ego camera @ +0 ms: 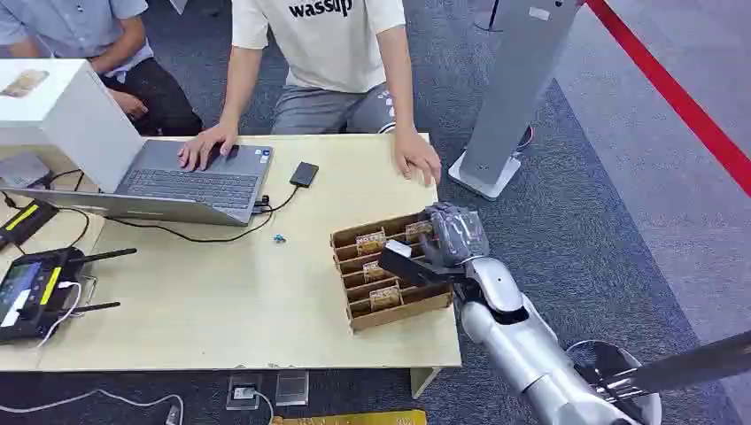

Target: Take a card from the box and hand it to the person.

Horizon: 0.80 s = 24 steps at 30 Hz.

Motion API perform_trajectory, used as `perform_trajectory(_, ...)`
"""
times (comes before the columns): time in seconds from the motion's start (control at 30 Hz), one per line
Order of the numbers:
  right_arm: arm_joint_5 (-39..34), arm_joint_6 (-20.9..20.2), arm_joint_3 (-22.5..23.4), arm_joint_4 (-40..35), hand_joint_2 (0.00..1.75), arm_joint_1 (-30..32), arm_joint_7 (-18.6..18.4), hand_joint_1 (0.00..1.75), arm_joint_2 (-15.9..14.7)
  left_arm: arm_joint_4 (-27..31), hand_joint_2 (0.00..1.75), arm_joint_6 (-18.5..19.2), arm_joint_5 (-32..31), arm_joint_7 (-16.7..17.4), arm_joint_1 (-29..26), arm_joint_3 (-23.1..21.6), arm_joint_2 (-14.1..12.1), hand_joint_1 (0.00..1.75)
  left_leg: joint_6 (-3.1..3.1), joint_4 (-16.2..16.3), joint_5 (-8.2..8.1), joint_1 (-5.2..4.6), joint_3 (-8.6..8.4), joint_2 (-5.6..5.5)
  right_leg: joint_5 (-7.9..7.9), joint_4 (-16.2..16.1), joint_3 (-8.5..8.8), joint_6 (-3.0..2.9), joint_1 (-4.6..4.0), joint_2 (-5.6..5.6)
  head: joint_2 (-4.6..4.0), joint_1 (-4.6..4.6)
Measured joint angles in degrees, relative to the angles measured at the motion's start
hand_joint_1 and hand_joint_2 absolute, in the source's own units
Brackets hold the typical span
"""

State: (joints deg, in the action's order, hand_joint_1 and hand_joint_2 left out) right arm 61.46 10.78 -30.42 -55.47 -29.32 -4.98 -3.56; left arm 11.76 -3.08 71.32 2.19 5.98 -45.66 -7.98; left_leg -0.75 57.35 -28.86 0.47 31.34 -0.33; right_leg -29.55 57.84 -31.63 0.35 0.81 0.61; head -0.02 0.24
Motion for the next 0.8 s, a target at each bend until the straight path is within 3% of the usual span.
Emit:
perform_trajectory(0.47,-0.50,0.20,-0.24,1.36,1.75,-0.71,0.33,1.17,0.94,0.00,0.00,-1.03,0.50,-0.11,0.01,0.81,0.13,0.00,0.00,0.00,0.00,0.00,-0.01,0.00,0.00,0.00,0.00,0.00,0.00,0.00,0.00,0.04)
perform_trajectory(0.67,-0.76,0.48,-0.24,1.31,1.75,-0.79,0.24,1.06,0.94,0.00,0.00,-1.00,0.48,-0.39,-0.01,0.85,0.22,0.00,0.00,0.00,0.00,0.00,-0.02,0.00,0.00,0.00,0.00,0.00,0.00,0.00,0.00,0.02)
perform_trajectory(0.8,-0.76,0.46,-0.20,0.26,1.75,-0.79,0.15,1.10,0.87,0.00,0.00,-0.90,0.37,-0.46,-0.01,0.94,0.24,0.00,0.00,0.00,0.00,0.00,-0.02,0.00,0.00,0.00,0.00,0.00,0.00,0.00,0.00,0.02)
